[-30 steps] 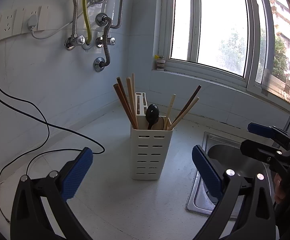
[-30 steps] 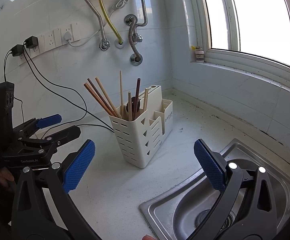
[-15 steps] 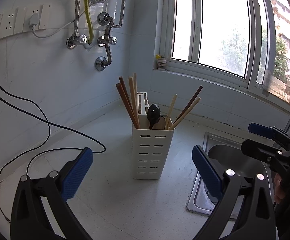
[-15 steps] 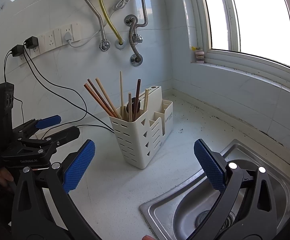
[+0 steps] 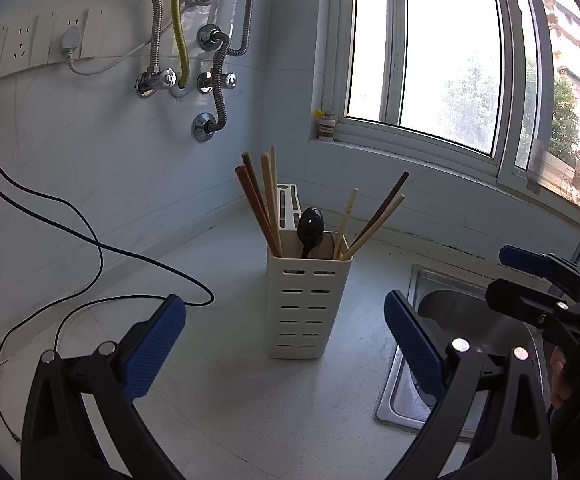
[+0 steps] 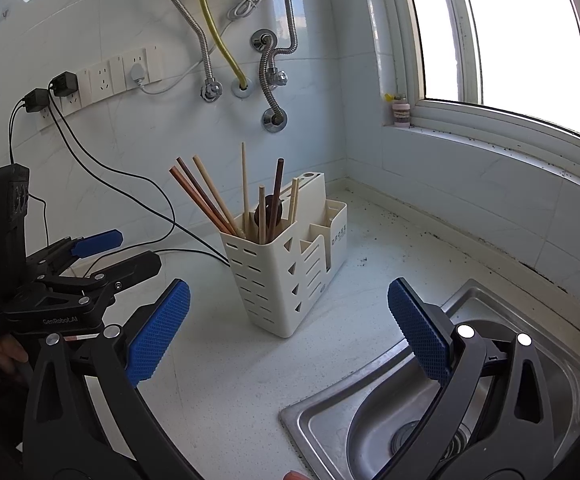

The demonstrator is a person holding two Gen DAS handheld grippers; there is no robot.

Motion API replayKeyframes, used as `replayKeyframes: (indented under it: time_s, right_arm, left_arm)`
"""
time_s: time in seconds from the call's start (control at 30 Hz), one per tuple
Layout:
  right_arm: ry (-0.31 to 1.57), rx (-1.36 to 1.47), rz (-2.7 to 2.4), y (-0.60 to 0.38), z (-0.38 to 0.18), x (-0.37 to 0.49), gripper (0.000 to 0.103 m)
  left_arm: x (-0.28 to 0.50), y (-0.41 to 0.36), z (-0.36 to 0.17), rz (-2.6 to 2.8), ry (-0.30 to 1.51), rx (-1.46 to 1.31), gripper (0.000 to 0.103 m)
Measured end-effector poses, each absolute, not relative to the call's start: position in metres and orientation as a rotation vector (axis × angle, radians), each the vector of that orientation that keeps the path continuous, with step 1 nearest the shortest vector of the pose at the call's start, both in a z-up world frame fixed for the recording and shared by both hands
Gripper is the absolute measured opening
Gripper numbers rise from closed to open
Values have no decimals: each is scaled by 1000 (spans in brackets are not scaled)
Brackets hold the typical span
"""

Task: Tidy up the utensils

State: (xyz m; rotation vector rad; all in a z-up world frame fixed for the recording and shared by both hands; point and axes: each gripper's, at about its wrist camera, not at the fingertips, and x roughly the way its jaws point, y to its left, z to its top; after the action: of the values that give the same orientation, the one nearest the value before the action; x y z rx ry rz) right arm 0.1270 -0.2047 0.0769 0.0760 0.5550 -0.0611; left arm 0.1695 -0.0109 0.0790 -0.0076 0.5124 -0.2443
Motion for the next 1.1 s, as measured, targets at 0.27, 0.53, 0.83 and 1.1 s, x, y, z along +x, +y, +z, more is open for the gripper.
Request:
replayKeyframes:
  time_s: [0.27,0.53,0.83,1.1]
  right_arm:
    - [556,76,-61,-205,77,127,95]
    - [559,76,-59,-205,76,127,95]
    - [558,76,-59,-204,75,127,95]
    - [560,75,-57,-202,75,126,95]
  left_arm:
    - [170,-9,79,-237,513,-12,98]
    - [169,-10,77,-234,517,-7,98]
    - [170,-9,77,-234,517,-6,98]
    - [170,-10,76,-238,518,-2,98]
